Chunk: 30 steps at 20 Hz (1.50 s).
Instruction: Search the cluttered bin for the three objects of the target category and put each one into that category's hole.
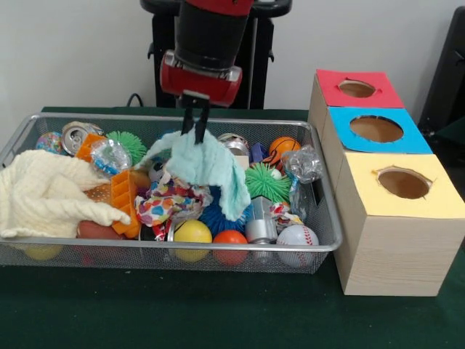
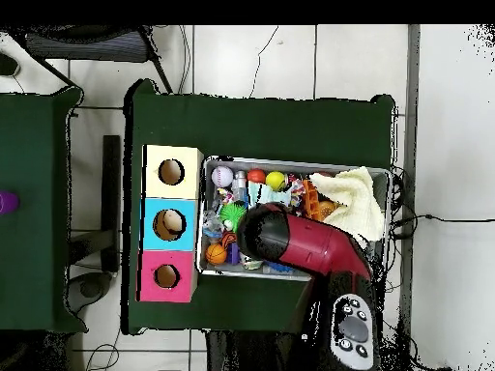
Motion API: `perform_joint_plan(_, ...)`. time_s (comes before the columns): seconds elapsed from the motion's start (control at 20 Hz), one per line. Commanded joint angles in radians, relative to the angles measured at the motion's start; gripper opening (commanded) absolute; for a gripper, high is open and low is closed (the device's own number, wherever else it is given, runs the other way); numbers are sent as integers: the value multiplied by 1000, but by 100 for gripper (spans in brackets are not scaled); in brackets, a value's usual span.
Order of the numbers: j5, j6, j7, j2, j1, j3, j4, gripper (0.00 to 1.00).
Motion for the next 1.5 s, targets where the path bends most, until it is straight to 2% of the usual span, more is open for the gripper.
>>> perform_joint_plan(0.05,-24,250,99,-86,56,24,110,0)
perform_joint_plan(0.25,-13,336,148,-99,90,-3,170,0)
perform_joint_plan(0.6,36,358,199,-108,110,11,275,0)
perform_joint_plan(0.75,53,338,199,-112,108,25,307,0)
perform_joint_plan(0.9,69,306,198,-105,105,42,327,0)
perform_joint_plan(1.1,101,197,198,-98,94,74,360,0)
perform_joint_plan(1.2,111,171,197,-109,92,79,368,0)
perform_joint_plan(1.35,134,68,195,-123,80,104,390,0)
perform_joint_plan(1.5,152,15,185,-139,65,125,401,0)
